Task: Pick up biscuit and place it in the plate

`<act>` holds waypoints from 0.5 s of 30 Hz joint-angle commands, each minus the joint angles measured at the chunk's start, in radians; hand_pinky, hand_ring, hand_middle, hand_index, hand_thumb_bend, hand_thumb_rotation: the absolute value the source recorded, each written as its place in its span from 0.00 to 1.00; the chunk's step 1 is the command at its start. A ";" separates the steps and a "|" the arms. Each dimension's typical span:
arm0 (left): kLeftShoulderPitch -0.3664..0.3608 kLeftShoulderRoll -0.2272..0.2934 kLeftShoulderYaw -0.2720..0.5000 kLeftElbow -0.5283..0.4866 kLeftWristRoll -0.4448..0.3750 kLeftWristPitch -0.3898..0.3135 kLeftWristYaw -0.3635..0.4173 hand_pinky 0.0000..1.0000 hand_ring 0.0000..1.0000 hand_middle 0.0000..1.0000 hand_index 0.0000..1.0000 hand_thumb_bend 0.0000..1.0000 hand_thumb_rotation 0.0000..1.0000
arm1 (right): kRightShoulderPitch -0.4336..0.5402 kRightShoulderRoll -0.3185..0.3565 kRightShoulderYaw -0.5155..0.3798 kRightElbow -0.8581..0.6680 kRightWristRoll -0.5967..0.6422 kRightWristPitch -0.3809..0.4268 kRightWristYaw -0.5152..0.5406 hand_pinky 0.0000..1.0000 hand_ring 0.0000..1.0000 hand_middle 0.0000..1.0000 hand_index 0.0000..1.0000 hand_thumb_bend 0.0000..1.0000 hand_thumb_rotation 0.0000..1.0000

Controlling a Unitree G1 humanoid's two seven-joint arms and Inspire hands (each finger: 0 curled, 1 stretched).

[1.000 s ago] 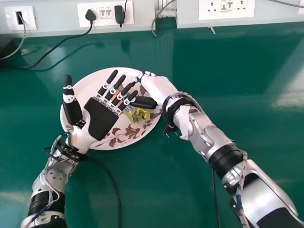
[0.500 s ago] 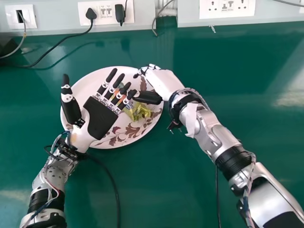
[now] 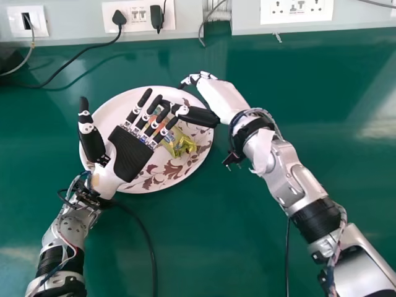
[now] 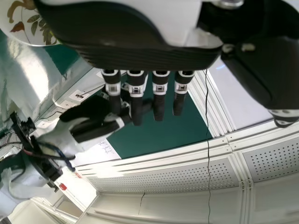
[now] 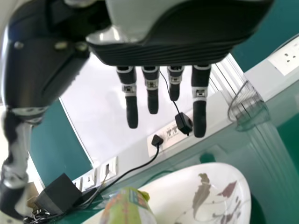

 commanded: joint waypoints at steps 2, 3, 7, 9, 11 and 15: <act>0.001 0.008 -0.001 0.010 0.001 0.009 -0.011 0.91 0.88 0.93 0.95 1.00 0.78 | 0.035 -0.013 -0.017 -0.072 0.008 0.015 0.026 0.52 0.75 0.93 0.78 0.96 0.28; 0.000 0.009 0.000 0.011 0.001 0.012 -0.012 0.91 0.88 0.93 0.95 1.00 0.78 | 0.040 -0.016 -0.020 -0.088 0.007 0.019 0.031 0.52 0.75 0.93 0.78 0.96 0.27; 0.002 0.009 0.000 0.005 0.004 0.009 -0.006 0.91 0.89 0.93 0.96 1.00 0.80 | 0.060 -0.028 -0.032 -0.141 0.003 0.027 0.042 0.51 0.74 0.92 0.78 0.97 0.28; 0.001 0.009 0.000 0.005 0.005 0.006 -0.008 0.91 0.89 0.93 0.96 1.00 0.80 | 0.068 -0.034 -0.038 -0.164 0.004 0.030 0.047 0.51 0.74 0.92 0.78 0.97 0.28; 0.001 0.009 0.000 0.005 0.005 0.006 -0.008 0.91 0.89 0.93 0.96 1.00 0.81 | 0.077 -0.038 -0.044 -0.187 0.005 0.037 0.055 0.51 0.74 0.92 0.78 0.97 0.28; 0.005 0.006 0.000 -0.005 0.005 0.002 -0.001 0.92 0.89 0.92 0.96 1.00 0.81 | 0.096 -0.050 -0.061 -0.231 0.009 0.040 0.067 0.51 0.74 0.91 0.79 0.98 0.31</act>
